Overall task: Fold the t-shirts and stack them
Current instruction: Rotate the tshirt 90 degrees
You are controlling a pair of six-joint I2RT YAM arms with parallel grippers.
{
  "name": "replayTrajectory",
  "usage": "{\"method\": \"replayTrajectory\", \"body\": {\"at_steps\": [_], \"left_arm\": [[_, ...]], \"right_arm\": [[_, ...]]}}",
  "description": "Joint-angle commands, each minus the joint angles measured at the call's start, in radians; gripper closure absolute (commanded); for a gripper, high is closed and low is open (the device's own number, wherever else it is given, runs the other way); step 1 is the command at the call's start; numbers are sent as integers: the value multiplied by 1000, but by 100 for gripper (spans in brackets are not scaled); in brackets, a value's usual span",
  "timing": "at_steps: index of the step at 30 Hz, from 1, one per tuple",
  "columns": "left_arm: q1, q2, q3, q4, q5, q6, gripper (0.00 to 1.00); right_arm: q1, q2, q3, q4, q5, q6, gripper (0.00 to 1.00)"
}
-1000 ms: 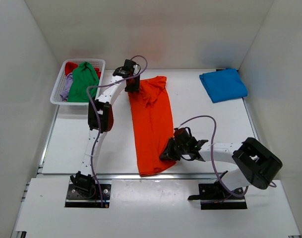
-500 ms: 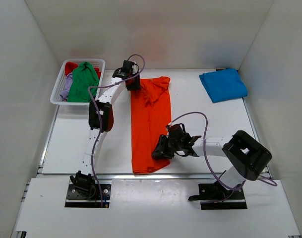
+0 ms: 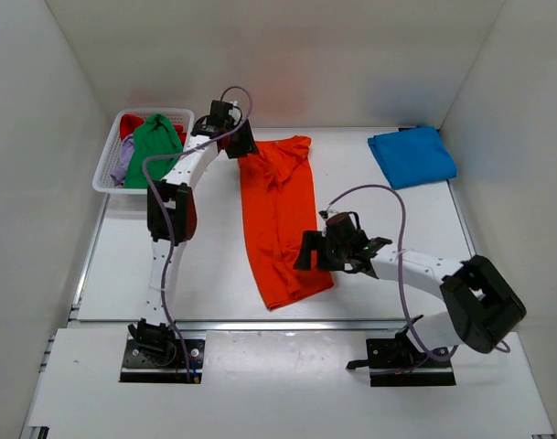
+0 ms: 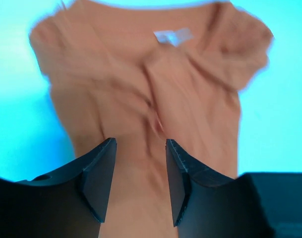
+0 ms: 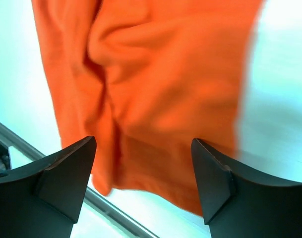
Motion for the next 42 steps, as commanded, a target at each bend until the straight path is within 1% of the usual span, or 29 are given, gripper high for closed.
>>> {"method": "replayTrajectory", "body": {"at_steps": [1, 2, 3, 4, 5, 6, 8, 9, 12, 13, 15, 16, 18, 22, 24, 25, 28, 30, 31, 32, 33, 34, 35, 40, 41, 42], "left_arm": [[-27, -264, -181, -59, 50, 44, 45], [-41, -322, -283, -64, 46, 49, 46], [-61, -356, -341, -63, 36, 69, 45], [-63, -419, -464, -49, 29, 70, 46], [-90, -494, -590, -34, 17, 70, 46], [-115, -525, -657, -2, 16, 67, 47], [-156, -667, -904, 54, 7, 58, 46], [-187, -704, -960, 80, 1, 46, 46], [-265, -881, -1251, 127, -8, -8, 45], [-294, -910, -1296, 153, 4, -38, 44], [-325, -1019, -1462, 198, 4, -95, 43], [-343, -1048, -1501, 225, 16, -109, 43], [-351, -1123, -1625, 270, 19, -149, 43], [-383, -1201, -1712, 270, 27, -178, 41], [-405, -1225, -1725, 270, 26, -193, 40], [-420, -1229, -1732, 270, 30, -199, 41], [-458, -1245, -1763, 301, 32, -236, 41], [-479, -1254, -1791, 333, 39, -273, 41], [-489, -1258, -1798, 348, 32, -278, 40], [-498, -1257, -1798, 356, 29, -282, 40], [-500, -1254, -1806, 350, 26, -282, 40], [-505, -1251, -1805, 348, 21, -279, 40], [-502, -1252, -1805, 332, 22, -276, 40], [-502, -1303, -1877, 329, 15, -276, 40], [-500, -1314, -1881, 335, 15, -284, 43], [-500, -1314, -1892, 336, 13, -284, 43]], "right_arm": [[-66, -93, -32, -62, 16, -93, 26], [-86, -111, -52, -57, -18, -92, 28], [-109, -142, -90, -52, -32, -86, 28], [-118, -154, -96, -40, -62, -75, 30], [-115, -185, -131, -31, -57, -69, 30], [-118, -214, -156, -32, -50, -60, 30], [-114, -235, -188, -14, -20, -46, 35], [-123, -251, -198, -13, -18, -44, 35], [-153, -260, -213, -14, -35, -43, 33], [-170, -263, -207, -14, -44, -41, 33], [-186, -275, -215, -26, -61, -32, 33], [-190, -272, -221, -23, -67, -26, 33], [-201, -271, -222, -19, -90, -28, 32], [-174, -217, -205, -39, -116, -26, 34], [-147, -199, -201, -51, -112, -8, 39], [-134, -196, -204, -43, -113, -3, 40], [-92, -183, -216, -33, -112, 32, 49], [-75, -170, -216, -22, -112, 48, 62], [-59, -156, -215, -19, -115, 52, 65], [-40, -154, -218, -20, -121, 55, 77], [-22, -148, -212, -20, -119, 57, 92], [-20, -137, -205, -29, -119, 54, 98], [0, -142, -202, -31, -116, 64, 100], [58, -157, -213, -28, -115, 120, 100], [79, -160, -218, -28, -116, 118, 100], [89, -160, -221, -29, -112, 124, 100]]}}
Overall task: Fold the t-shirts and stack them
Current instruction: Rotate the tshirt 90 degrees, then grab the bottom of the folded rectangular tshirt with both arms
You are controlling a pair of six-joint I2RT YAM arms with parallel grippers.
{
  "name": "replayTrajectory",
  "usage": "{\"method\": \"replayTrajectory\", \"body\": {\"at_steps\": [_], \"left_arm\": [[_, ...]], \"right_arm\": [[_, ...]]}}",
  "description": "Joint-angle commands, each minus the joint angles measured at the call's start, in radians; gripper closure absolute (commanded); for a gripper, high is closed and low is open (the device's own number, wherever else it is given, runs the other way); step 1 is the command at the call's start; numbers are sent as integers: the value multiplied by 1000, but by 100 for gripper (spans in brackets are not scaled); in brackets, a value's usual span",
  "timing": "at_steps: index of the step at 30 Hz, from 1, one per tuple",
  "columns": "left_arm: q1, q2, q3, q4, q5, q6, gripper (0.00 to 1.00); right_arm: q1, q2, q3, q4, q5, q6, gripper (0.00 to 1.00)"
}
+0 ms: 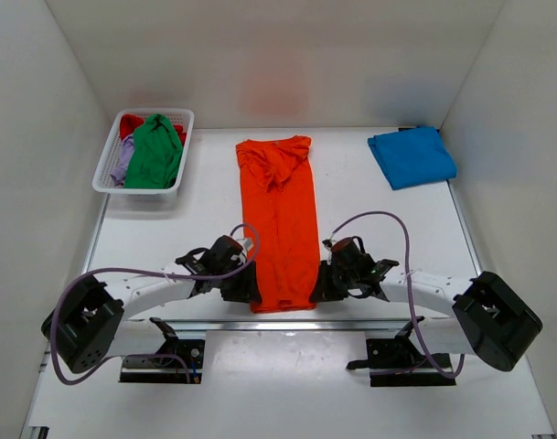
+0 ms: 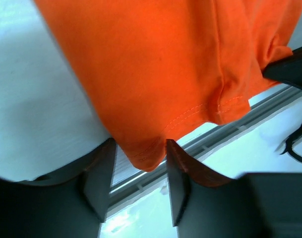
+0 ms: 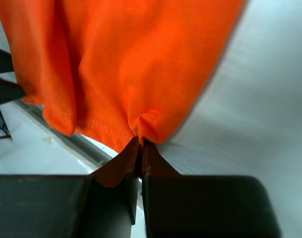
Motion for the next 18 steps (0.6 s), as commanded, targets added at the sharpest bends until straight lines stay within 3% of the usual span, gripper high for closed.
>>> {"method": "replayTrajectory", "body": {"at_steps": [1, 2, 3, 6, 13, 18], "left_arm": [[-1, -38, -34, 10, -6, -8, 47], [1, -38, -36, 7, 0, -7, 56], [-4, -34, -37, 3, 0, -4, 72], [-5, -40, -54, 0, 14, -5, 100], [13, -110, -113, -6, 37, -9, 100], [90, -124, -15, -52, 69, 34, 100]], "right_arm": [[37, -10, -10, 2, 0, 48, 100], [56, -9, -5, 8, -6, 54, 100], [72, -7, -10, -1, -7, 58, 100], [105, -4, -1, -6, -6, 77, 100], [93, -56, -36, -29, -33, 83, 100], [7, -87, 54, -107, -82, 13, 100]]}}
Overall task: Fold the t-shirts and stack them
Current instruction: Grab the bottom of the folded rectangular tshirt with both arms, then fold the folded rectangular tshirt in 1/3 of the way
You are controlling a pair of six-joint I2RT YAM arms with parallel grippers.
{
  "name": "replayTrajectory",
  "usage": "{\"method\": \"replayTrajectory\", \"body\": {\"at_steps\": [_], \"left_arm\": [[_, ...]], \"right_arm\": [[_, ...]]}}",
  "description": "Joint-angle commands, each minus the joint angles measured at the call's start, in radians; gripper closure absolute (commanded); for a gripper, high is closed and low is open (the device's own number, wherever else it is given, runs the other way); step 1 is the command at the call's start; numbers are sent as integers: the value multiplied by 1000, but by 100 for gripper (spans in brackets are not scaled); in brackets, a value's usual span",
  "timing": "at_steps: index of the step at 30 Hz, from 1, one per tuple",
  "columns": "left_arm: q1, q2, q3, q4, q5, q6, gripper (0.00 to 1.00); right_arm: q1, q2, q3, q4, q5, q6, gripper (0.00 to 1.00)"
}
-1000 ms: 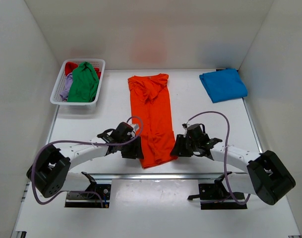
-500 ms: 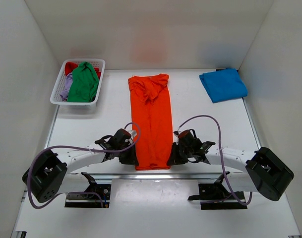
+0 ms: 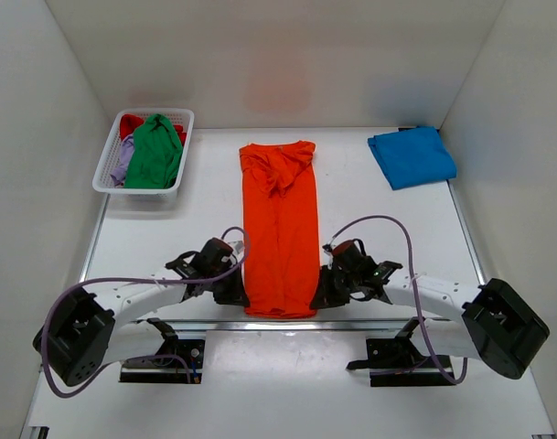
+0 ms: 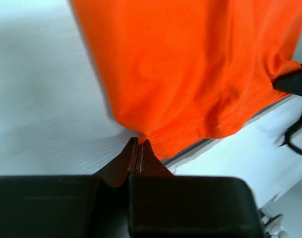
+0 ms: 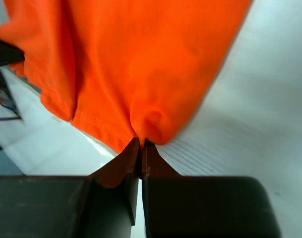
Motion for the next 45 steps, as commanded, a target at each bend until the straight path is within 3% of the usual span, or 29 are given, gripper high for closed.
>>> {"method": "replayTrajectory", "body": {"at_steps": [1, 7, 19, 20, 21, 24, 25, 26, 28, 29, 31, 34, 39, 45], "left_arm": [[57, -24, 106, -37, 38, 46, 100], [233, 77, 273, -45, 113, 116, 100], [419, 586, 750, -53, 181, 222, 99], [433, 608, 767, -47, 187, 219, 88], [442, 651, 796, -31, 190, 209, 84], [494, 709, 854, 36, 216, 149, 82], [516, 714, 865, 65, 224, 128, 67], [526, 715, 864, 81, 222, 112, 60], [537, 685, 833, 119, 225, 81, 58], [536, 659, 804, 130, 227, 77, 49], [528, 624, 722, 186, 228, 65, 45], [505, 553, 573, 240, 261, 26, 44], [401, 389, 298, 291, 167, -6, 42], [344, 229, 94, 378, 64, -118, 41]], "right_arm": [[-72, -31, 87, -63, -55, -63, 100], [-258, 64, 280, -134, -135, -180, 100], [-457, 540, 801, -245, -206, -381, 98], [-477, 590, 854, -242, -206, -383, 94], [-490, 610, 877, -257, -198, -390, 82], [-519, 684, 955, -236, -193, -393, 60], [-519, 692, 974, -238, -184, -384, 55], [-531, 692, 980, -231, -177, -392, 53], [-528, 661, 965, -239, -138, -392, 52], [-522, 637, 927, -229, -120, -389, 50], [-522, 588, 844, -214, -115, -360, 47], [-488, 499, 677, -145, -118, -302, 41], [-418, 344, 398, 7, -60, -130, 44], [-379, 265, 207, 162, -49, 45, 45]]}}
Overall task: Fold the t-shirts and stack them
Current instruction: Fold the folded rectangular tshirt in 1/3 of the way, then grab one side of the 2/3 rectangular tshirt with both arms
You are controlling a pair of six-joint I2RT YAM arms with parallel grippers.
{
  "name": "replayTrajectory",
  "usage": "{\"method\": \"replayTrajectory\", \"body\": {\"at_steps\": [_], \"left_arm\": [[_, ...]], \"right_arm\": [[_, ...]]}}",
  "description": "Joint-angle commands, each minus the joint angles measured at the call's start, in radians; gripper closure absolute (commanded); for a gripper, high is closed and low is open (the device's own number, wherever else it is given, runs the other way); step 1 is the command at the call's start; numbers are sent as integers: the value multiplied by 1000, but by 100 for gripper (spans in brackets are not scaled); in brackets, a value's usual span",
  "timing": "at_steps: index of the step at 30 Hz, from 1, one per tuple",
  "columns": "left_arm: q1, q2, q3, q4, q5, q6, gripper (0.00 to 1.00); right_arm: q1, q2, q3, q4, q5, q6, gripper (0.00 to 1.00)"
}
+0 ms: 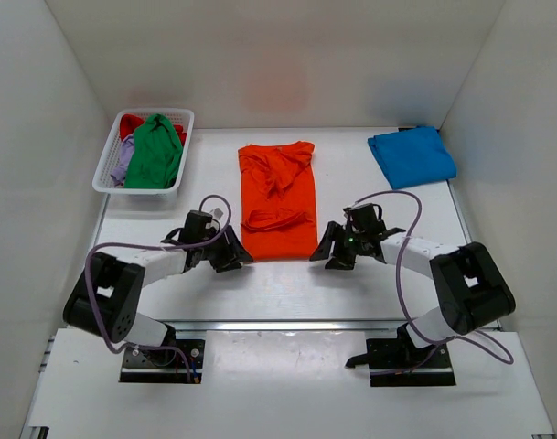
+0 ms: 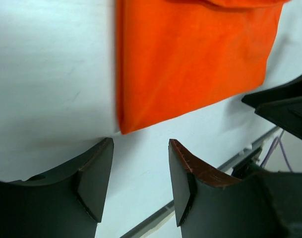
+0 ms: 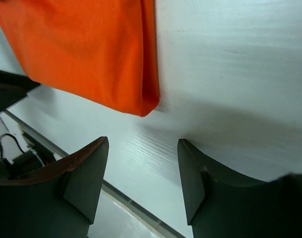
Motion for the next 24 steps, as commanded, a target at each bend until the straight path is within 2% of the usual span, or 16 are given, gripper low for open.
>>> {"method": "replayTrajectory", "body": {"at_steps": [1, 5, 11, 15, 17, 18, 19, 20, 24], "left_arm": [[-8, -97, -60, 99, -113, -86, 41], [-13, -127, -72, 79, -191, -110, 40], [-43, -103, -93, 117, -199, -161, 40], [-74, -57, -92, 166, -214, -207, 44], [-82, -32, -90, 198, -193, -231, 54], [-83, -17, -83, 214, -188, -241, 60], [-82, -9, -74, 218, -179, -242, 81], [-74, -14, -63, 215, -170, -244, 100], [-40, -46, 54, 107, -162, -174, 100]], "right_arm": [[16, -43, -73, 198, 41, 140, 44], [19, -18, -107, 269, 59, 198, 44], [16, 55, -98, 315, 55, 218, 45], [13, 88, -87, 346, 61, 238, 52], [14, 106, -80, 351, 62, 240, 70], [14, 112, -61, 345, 64, 232, 88], [13, 127, -41, 328, 59, 223, 100], [13, 130, -14, 317, 47, 218, 100], [10, 66, 92, 202, 61, 139, 100]]}}
